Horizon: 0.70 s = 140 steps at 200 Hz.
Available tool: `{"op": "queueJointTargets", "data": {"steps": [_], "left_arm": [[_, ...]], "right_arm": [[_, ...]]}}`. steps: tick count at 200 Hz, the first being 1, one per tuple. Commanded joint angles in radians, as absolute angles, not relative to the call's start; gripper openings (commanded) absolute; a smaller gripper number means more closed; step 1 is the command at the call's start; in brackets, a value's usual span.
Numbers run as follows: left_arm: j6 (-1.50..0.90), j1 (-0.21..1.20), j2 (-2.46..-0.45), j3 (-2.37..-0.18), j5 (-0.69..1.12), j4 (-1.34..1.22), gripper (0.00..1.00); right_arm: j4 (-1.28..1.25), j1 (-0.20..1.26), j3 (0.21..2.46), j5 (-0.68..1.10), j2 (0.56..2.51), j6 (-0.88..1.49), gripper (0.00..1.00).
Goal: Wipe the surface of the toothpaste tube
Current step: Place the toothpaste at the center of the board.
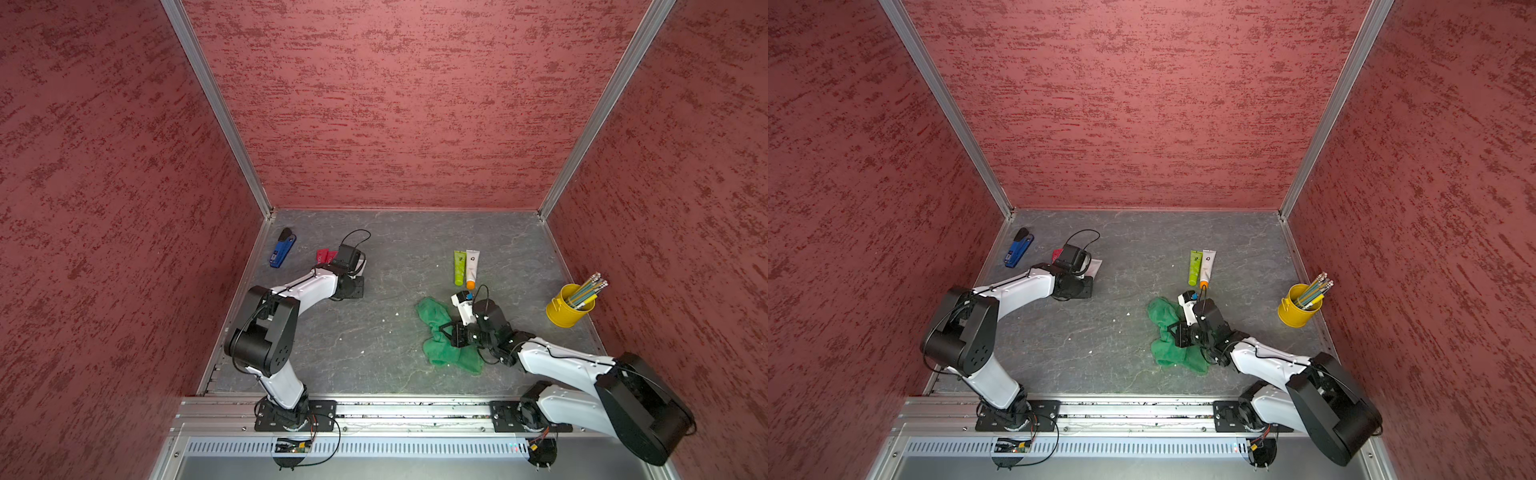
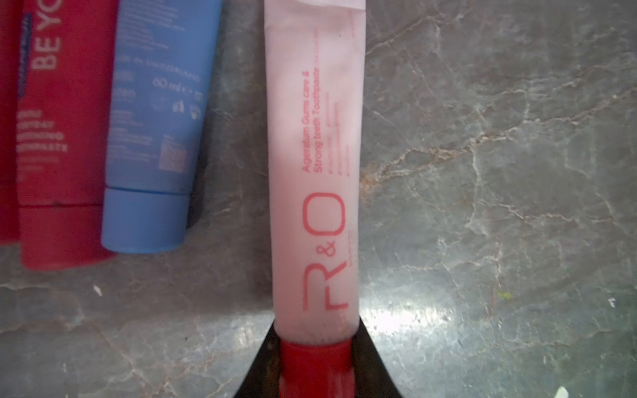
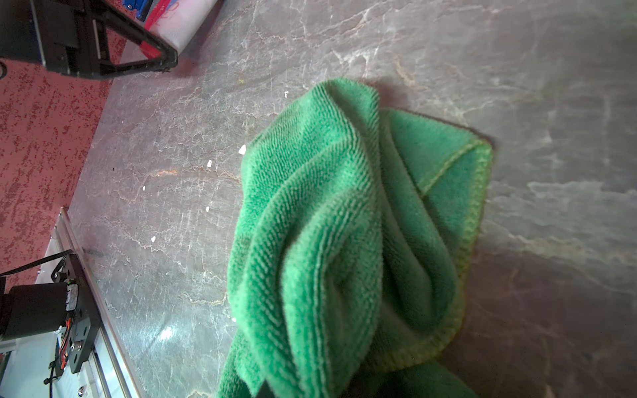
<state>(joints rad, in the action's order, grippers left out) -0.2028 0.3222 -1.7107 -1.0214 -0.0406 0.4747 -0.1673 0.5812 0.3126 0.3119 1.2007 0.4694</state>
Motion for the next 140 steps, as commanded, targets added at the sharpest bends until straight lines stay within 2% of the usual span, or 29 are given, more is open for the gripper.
{"op": "queueJointTargets", "data": {"steps": [1,30,71,116,140], "left_arm": [[-0.177,0.292,-1.741,-1.062,-0.001,0.5,0.03],[-0.179,0.27,-1.774,-1.091,0.0,0.538,0.1],[-0.187,0.247,-1.811,-1.117,0.019,0.561,0.29],[-0.198,0.247,-1.797,-1.13,-0.011,0.595,0.4],[-0.205,0.248,-1.763,-1.126,-0.02,0.613,0.52]], "right_arm": [[-0.185,0.588,0.306,0.32,1.189,0.451,0.0],[-0.186,0.591,0.306,0.322,1.192,0.451,0.0],[-0.185,0.595,0.311,0.319,1.203,0.449,0.0],[-0.183,0.601,0.315,0.315,1.21,0.448,0.0],[-0.18,0.604,0.318,0.316,1.218,0.446,0.0]]}}
